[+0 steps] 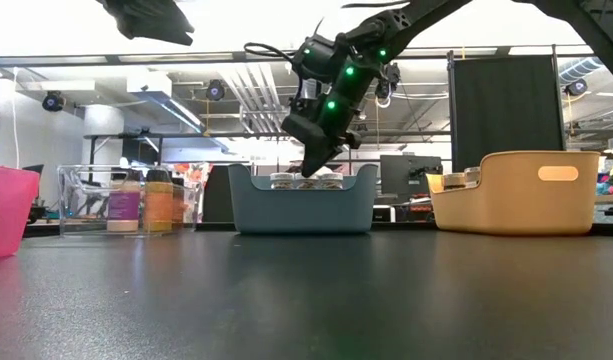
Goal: Sort spices by type
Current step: Adjust the white seasoning bottles
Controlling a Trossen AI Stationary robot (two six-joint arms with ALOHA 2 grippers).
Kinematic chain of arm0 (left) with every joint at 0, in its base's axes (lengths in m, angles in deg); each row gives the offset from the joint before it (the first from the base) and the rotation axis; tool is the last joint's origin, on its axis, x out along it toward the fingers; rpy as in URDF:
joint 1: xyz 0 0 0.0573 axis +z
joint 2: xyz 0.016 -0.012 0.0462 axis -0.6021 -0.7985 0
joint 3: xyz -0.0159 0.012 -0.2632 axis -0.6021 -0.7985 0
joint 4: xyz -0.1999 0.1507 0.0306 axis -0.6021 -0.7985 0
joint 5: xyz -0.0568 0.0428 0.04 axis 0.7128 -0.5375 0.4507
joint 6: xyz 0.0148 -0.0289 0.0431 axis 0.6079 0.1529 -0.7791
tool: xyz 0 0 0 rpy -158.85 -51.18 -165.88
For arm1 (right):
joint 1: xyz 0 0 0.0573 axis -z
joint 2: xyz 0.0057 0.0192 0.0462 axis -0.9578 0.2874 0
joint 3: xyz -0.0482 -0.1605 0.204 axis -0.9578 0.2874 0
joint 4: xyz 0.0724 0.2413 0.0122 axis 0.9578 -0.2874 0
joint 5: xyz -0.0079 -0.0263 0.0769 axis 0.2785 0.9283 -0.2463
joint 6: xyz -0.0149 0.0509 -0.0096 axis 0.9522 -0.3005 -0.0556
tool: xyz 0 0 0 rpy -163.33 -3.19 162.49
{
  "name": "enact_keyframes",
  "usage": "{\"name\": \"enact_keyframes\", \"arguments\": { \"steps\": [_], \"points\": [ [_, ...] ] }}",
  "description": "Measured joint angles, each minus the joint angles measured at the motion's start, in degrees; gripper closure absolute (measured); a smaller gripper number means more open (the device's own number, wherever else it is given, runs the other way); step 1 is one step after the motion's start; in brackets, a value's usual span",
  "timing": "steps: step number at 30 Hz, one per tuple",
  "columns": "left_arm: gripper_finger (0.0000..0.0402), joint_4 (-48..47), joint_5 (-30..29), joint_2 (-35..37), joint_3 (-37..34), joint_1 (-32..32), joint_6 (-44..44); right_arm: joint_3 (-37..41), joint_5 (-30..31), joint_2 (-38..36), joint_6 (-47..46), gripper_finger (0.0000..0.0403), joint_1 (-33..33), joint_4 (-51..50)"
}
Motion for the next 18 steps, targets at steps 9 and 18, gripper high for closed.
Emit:
{"name": "enact_keyframes", "arguments": {
  "steps": [9, 18],
  "points": [
    [0.0141, -0.03, 0.0, 0.02, 0.0, 0.0, -0.01, 0.0, 0.0, -0.02, 0.0, 0.0394, 0.13, 0.48],
    [0.0141, -0.04, 0.0, 0.02, 0.0, 0.01, 0.0, 0.0, -0.11, -0.33, 0.05, 0.0394, -0.19, 0.39]
  ]
}}
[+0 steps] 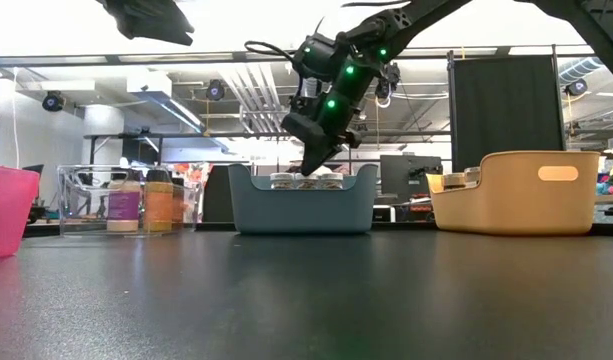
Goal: Sort spices by type
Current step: Adjust the white seasoning bottles, then put the green seasoning bottle into the pink bin
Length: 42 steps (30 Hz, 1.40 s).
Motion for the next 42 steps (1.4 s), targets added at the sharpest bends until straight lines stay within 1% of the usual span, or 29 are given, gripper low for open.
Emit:
{"name": "enact_keyframes", "arguments": {
  "steps": [11, 15, 17, 21, 26, 30, 37, 42],
  "points": [
    [0.0141, -0.01, 0.0, -0.01, 0.0, -0.01, 0.23, -0.04, 0.11, -6.07, -1.8, 0.0394, -1.49, -11.81],
    [0.0141, -0.02, 0.16, 0.0, 0.0, -0.01, 1.28, 0.45, 0.31, -8.72, -2.02, 0.0394, -4.15, -15.13],
    [0.0141, 0.11, 0.35, -0.28, 0.0, -0.01, 2.19, 1.39, 0.57, -10.0, -1.54, 0.0394, -6.32, -14.09],
    [0.0141, 0.22, 0.41, -1.63, -0.02, -0.1, 3.4, 5.09, 0.63, -13.29, -0.21, 0.0394, -10.62, -8.93],
    [0.0141, 2.05, 1.38, -3.72, -0.05, -0.63, 4.34, 11.19, 3.84, -17.94, -1.01, 0.0394, -16.54, -4.19],
    [0.0141, 3.23, 3.47, -5.72, -0.07, -1.62, 4.39, 14.24, 5.68, -21.52, -6.27, 0.0394, -21.19, -5.38],
    [0.0141, 3.53, 3.52, -9.36, -0.07, -3.06, 6.62, 15.3, 6.04, -26.0, -18.58, 0.0394, -30.39, -14.97],
    [0.0141, 6.02, 3.56, -11.58, -0.04, -3.3, 7.24, 14.61, 5.73, -28.18, -28.44, 0.0394, -36.56, -23.35]
  ]
}}
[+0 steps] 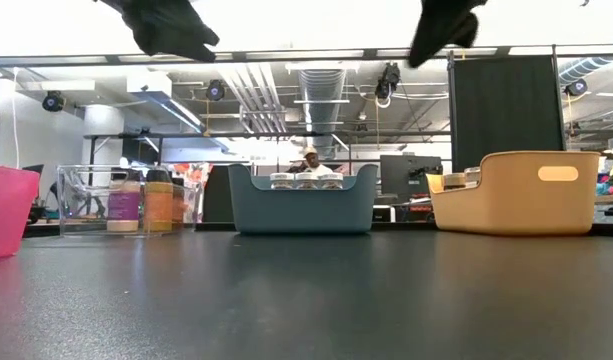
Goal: Sort spices by type
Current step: Put the green seasoning bottle into the pink bin
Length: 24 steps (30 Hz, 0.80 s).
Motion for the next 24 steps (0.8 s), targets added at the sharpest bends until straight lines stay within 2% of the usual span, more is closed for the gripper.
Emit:
{"name": "enact_keyframes", "arguments": {
  "steps": [7, 11, 17, 21, 24],
  "points": [
    [0.0141, 4.68, -0.05, -2.48, 0.07, -1.08, -0.99, -1.49, -8.32, -2.31, -16.57, 0.0394, -5.11, -16.55],
    [0.0141, 5.17, -0.06, -3.2, 0.07, -1.21, -1.02, -1.49, -14.82, -3.15, -22.95, 0.0393, -7.25, -22.03],
    [0.0141, 5.72, -0.06, -3.01, 0.07, -1.24, -2.05, -1.49, -27.1, -4.02, -38.47, 0.0393, -10.23, -24.0],
    [0.0141, 6.0, -0.15, -2.8, 0.09, -1.24, -2.85, -1.52, -32.99, -4.02, -45.63, 0.0393, -13.99, -23.9],
    [0.0141, 5.98, -0.16, -2.83, 0.09, -1.24, -3.27, -1.52, -35.18, -4.02, -52.24, 0.0393, -16.52, -23.93]
  ]
}}
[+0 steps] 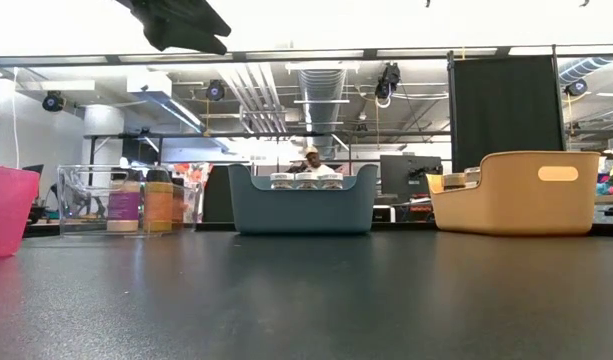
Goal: Sort spices by type
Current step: Put the green seasoning bottle into the pink bin
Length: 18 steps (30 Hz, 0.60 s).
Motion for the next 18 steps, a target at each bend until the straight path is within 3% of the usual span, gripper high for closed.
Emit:
{"name": "enact_keyframes", "arguments": {
  "steps": [11, 18],
  "points": [
    [0.0141, 0.2, -0.36, 0.0, 0.0, 0.0, -0.33, 0.02, 4.33, 1.23, -6.36, 0.0381, -3.51, 0.01],
    [0.0141, 0.24, -0.42, 0.0, 0.0, 0.0, -1.79, 0.09, 3.9, 3.96, -5.92, 0.0285, -3.51, 0.07]
  ]
}}
